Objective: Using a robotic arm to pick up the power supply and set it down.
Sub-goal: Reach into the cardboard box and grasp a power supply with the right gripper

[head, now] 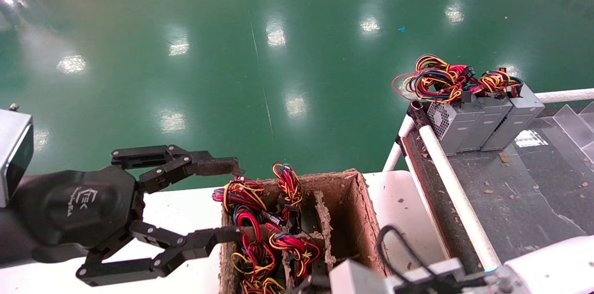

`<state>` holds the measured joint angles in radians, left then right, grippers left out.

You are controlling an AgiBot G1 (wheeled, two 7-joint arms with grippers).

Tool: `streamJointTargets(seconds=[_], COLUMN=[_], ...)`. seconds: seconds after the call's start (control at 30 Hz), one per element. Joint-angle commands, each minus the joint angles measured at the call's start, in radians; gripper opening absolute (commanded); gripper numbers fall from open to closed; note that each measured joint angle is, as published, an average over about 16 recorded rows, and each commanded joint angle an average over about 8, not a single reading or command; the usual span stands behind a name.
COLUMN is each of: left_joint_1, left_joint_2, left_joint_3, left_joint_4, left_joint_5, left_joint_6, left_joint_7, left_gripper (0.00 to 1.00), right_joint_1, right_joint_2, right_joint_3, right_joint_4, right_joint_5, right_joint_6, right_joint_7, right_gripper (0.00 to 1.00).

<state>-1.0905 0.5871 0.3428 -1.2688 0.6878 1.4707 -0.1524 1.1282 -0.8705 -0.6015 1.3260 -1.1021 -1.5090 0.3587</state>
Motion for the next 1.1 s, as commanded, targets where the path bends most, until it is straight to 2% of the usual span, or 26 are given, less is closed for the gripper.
streamJointTargets(seconds=[0.03,0.17,0.23,0.63,1.1], left_joint_1=[0.0,0.0,0.0,0.0,0.0], left_joint_2=[0.0,0.0,0.0,0.0,0.0], left_joint_3=[0.0,0.0,0.0,0.0,0.001], left_joint_4=[0.0,0.0,0.0,0.0,0.0], left_joint_5=[0.0,0.0,0.0,0.0,0.0], left_joint_6=[0.0,0.0,0.0,0.0,0.0], left_joint_7=[0.0,0.0,0.0,0.0,0.0], left_gripper=[1.0,1.0,1.0,1.0,1.0], right_joint_1=[0.001,-0.005,-0.007,-0.01,-0.009], right_joint_2=[-0.016,-0.039,-0.05,-0.101,-0.135], right_joint_3=[-0.021,-0.047,-0.06,-0.118,-0.114], right_joint_4=[-0.004,-0.003,-0.001,0.01,0.02], right_joint_5=[-0.017,-0.046,-0.06,-0.179,-0.238], right_joint_6=[-0.006,0.001,0.003,0.06,0.148], right_joint_7=[0.013,0.028,0.034,0.064,0.055], right_gripper=[0.58,0.09,0.0,0.0,0.0])
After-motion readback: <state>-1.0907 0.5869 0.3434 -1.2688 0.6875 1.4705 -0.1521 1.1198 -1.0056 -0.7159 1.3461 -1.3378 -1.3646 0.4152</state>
